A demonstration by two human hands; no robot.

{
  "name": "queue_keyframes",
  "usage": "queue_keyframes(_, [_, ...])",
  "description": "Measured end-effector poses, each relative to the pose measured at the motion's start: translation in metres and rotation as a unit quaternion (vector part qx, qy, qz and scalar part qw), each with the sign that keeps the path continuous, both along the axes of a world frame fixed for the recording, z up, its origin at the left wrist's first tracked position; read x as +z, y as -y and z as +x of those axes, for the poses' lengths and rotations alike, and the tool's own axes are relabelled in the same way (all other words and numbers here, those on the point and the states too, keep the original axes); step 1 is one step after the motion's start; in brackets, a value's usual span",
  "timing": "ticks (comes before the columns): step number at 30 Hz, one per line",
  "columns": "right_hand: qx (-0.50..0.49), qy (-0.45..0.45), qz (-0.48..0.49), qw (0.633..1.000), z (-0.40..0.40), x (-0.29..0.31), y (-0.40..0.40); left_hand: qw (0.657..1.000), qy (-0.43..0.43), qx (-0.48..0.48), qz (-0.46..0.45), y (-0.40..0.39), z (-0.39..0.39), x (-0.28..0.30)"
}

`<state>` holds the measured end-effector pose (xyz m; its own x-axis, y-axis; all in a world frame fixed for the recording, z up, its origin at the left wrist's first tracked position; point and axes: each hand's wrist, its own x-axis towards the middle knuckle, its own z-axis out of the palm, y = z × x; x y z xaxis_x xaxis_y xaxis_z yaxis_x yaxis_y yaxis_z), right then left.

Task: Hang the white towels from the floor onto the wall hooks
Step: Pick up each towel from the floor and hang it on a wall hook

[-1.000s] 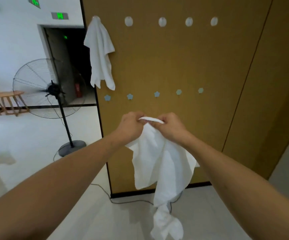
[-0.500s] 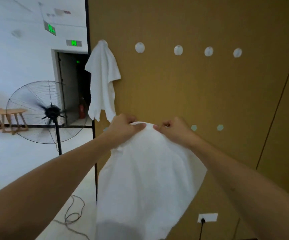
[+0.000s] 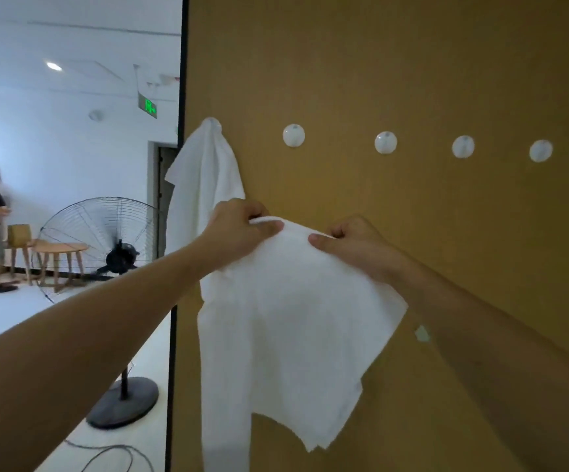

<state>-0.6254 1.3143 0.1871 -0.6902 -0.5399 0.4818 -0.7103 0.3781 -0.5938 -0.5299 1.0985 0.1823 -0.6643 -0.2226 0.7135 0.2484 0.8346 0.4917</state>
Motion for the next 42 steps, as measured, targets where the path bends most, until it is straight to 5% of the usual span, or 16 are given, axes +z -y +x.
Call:
queue_keyframes(11, [-0.035, -0.207, -0.064, 0.976, -0.094, 0.062, 0.044, 0.99, -0.089, 0.106, -0.034, 0.016, -0.073, 0.05])
queue_keyframes(16, [0.011, -0.294, -0.145, 0.945, -0.116, 0.093, 0.06, 0.983, -0.162, 0.082, -0.016, 0.032, -0.107, 0.087])
queue_keyframes(19, [0.002, -0.356, -0.111, 0.928, -0.13, 0.116, 0.072, 0.978, -0.195, 0.065, -0.033, 0.04, -0.127, 0.112])
queue_keyframes(22, [-0.081, -0.467, -0.01, 0.881, -0.149, 0.135, 0.085, 0.968, -0.214, 0.079, -0.106, 0.054, -0.146, 0.13])
queue_keyframes(25, [-0.144, -0.513, -0.019, 0.846, -0.168, 0.152, 0.1, 0.944, -0.185, 0.154, -0.226, 0.073, -0.166, 0.142])
queue_keyframes(30, [-0.194, -0.481, -0.049, 0.854, -0.192, 0.167, 0.119, 0.92, -0.161, 0.193, -0.302, 0.083, -0.198, 0.149])
queue_keyframes(34, [-0.154, -0.409, -0.151, 0.886, -0.2, 0.148, 0.13, 0.957, -0.173, 0.126, -0.196, 0.075, -0.232, 0.132])
queue_keyframes(42, [-0.11, -0.375, -0.217, 0.894, -0.192, 0.116, 0.146, 0.962, -0.241, 0.028, -0.124, 0.063, -0.249, 0.11])
